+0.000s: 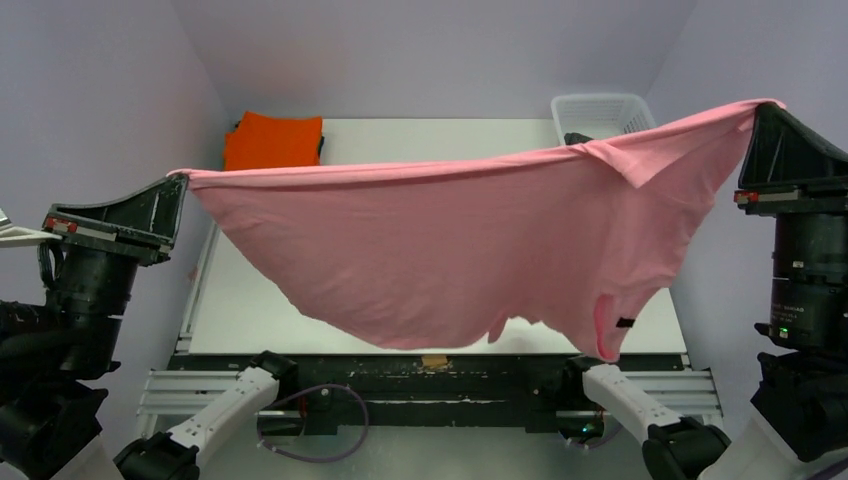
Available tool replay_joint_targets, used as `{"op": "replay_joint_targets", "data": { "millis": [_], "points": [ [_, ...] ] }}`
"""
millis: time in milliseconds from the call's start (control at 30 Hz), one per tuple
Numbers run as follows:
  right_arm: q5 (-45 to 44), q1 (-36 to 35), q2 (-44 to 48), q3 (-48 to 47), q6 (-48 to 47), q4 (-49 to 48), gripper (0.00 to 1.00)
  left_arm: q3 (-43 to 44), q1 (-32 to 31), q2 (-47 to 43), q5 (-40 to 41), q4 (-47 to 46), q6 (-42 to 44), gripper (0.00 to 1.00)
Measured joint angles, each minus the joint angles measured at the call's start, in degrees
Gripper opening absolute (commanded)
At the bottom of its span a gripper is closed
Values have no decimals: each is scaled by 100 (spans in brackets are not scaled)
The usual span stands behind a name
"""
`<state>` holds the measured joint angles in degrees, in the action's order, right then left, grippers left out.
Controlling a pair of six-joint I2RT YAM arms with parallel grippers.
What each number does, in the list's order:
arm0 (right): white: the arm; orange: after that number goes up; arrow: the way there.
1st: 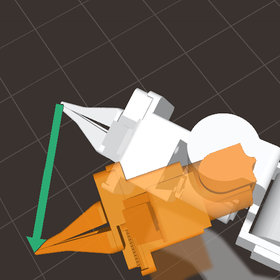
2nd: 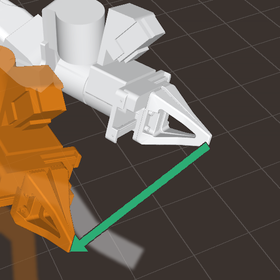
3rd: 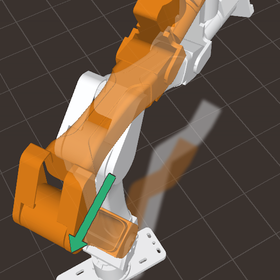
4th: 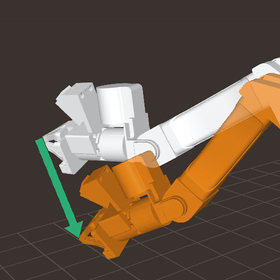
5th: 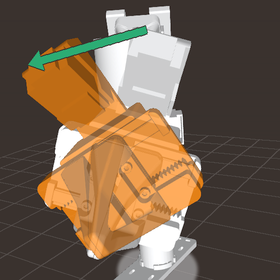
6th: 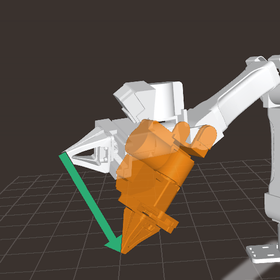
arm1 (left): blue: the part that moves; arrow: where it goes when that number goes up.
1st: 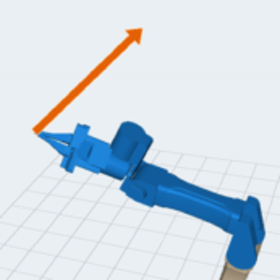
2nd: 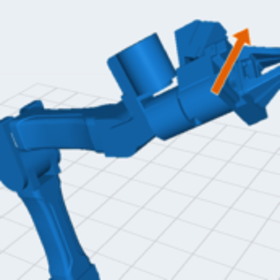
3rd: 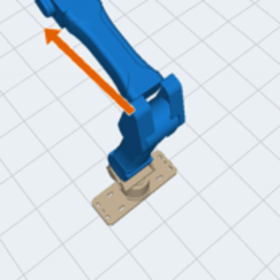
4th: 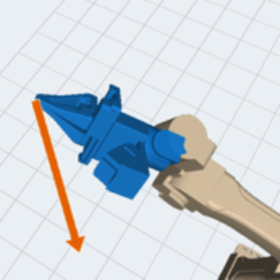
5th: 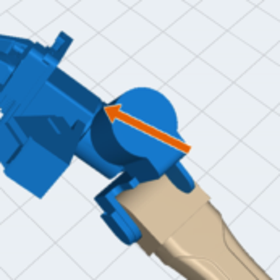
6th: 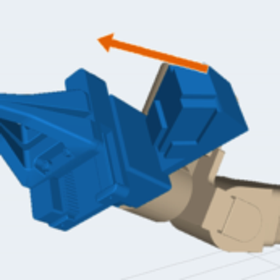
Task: Fold and stack the t-shirts
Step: Flatten out the tshirt, then fold the flattened tshirt in 1/3 of the way
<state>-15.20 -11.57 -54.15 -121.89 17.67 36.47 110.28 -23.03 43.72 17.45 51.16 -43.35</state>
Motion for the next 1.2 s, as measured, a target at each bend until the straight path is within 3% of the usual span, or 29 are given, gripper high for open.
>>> {"op": "replay_joint_targets", "data": {
  "millis": [167,367,533,700,833,933,1067,1200],
  "points": [
    [-74,0,160,337,-234,-83,0,-151,0,39,-66,39,103,0],
    [-656,-2,162,2170,-575,-522,0,-916,0,595,503,-33,111,0],
    [-984,0,-557,3703,-684,-1064,0,-1895,181,2122,1215,-354,122,0],
    [-787,33,-2243,4701,-562,-1766,0,-2129,909,4656,992,-732,118,0],
    [-358,87,-3995,4513,-409,-1926,0,-1360,1300,6686,807,-579,131,0],
    [-92,116,-5243,3877,-282,-1816,0,-518,1438,7683,568,-374,205,0],
    [142,120,-6129,3154,-146,-1703,0,352,1491,8170,299,-291,262,0],
    [256,122,-6249,2702,-7,-1388,0,772,1561,8212,26,-315,258,0]
  ]
}}
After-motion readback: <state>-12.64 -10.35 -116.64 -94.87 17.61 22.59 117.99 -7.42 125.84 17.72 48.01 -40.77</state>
